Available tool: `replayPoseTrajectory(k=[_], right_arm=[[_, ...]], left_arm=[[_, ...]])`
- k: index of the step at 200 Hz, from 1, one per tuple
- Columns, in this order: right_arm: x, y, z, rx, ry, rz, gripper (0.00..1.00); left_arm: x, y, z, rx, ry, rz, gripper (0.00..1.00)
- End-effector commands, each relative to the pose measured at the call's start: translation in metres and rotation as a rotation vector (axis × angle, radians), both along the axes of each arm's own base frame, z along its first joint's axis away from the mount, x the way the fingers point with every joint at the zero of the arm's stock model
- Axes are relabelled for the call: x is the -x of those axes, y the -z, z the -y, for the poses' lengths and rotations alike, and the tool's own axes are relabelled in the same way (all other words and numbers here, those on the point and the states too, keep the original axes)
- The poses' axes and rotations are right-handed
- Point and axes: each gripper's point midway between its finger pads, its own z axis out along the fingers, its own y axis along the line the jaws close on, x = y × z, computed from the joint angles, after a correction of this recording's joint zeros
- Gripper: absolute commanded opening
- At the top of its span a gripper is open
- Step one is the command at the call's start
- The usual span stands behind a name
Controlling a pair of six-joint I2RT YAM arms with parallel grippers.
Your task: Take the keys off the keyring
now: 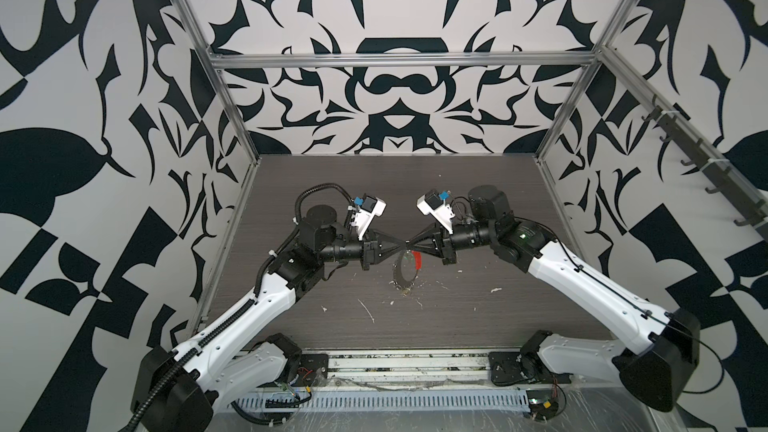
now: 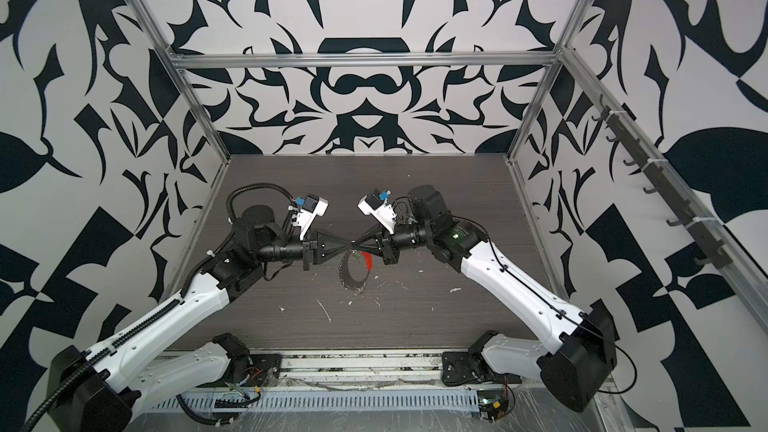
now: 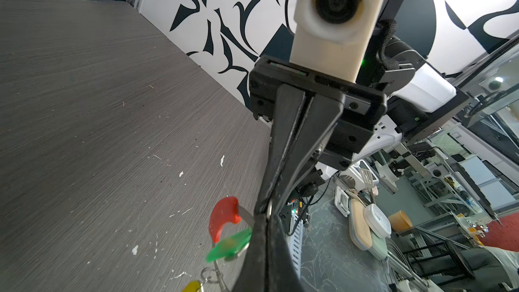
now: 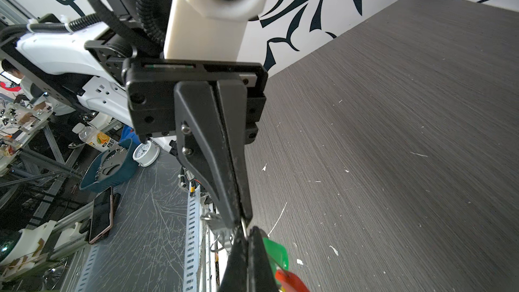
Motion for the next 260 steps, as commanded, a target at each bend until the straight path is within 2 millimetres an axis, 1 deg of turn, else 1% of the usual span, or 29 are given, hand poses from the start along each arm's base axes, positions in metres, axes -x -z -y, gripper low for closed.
replayPoseTrajectory(k=[1, 17, 26, 61, 78, 84, 101, 121, 138, 155, 198, 237, 260], right_arm=[[-0.005, -0.031, -0.003, -0.072, 0.024, 0.1, 0.05], [-0.005, -0.039, 0.0, -0.094, 0.046, 0.115, 0.23], [-0.006, -0.043, 0.002, -0.106, 0.069, 0.128, 0.3], [-0.011, -0.063, 0.016, -0.184, 0.194, 0.193, 0.43], [-0.01, -0.072, 0.019, -0.239, 0.222, 0.193, 0.44], [-0.01, -0.078, 0.02, -0.27, 0.232, 0.19, 0.45], [-0.01, -0.085, 0.02, -0.323, 0.239, 0.172, 0.46], [-0.006, -0.092, 0.018, -0.379, 0.212, 0.15, 0.43], [-0.002, -0.094, 0.012, -0.416, 0.16, 0.113, 0.42], [-0.004, -0.093, 0.007, -0.44, 0.141, 0.079, 0.42], [-0.004, -0.1, -0.001, -0.496, 0.097, 0.033, 0.38], [-0.003, -0.093, -0.011, -0.482, 0.074, -0.002, 0.36], [0.0, -0.089, -0.016, -0.471, 0.058, -0.016, 0.32]], left_arm=[[0.001, -0.018, 0.003, 0.047, -0.037, 0.06, 0.0], [-0.003, -0.023, 0.001, 0.061, -0.086, 0.087, 0.0], [-0.005, -0.026, -0.002, 0.071, -0.112, 0.101, 0.0], [-0.005, -0.041, -0.012, 0.119, -0.182, 0.16, 0.0], [-0.004, -0.047, -0.017, 0.147, -0.203, 0.193, 0.0], [-0.003, -0.049, -0.018, 0.155, -0.209, 0.202, 0.0], [-0.001, -0.053, -0.02, 0.17, -0.212, 0.221, 0.0], [0.0, -0.058, -0.021, 0.186, -0.213, 0.236, 0.0], [0.0, -0.062, -0.023, 0.204, -0.223, 0.248, 0.0], [0.001, -0.066, -0.025, 0.228, -0.23, 0.265, 0.0], [0.001, -0.066, -0.027, 0.236, -0.242, 0.276, 0.0], [0.001, -0.066, -0.03, 0.242, -0.258, 0.289, 0.0], [0.0, -0.065, -0.033, 0.24, -0.279, 0.293, 0.0]])
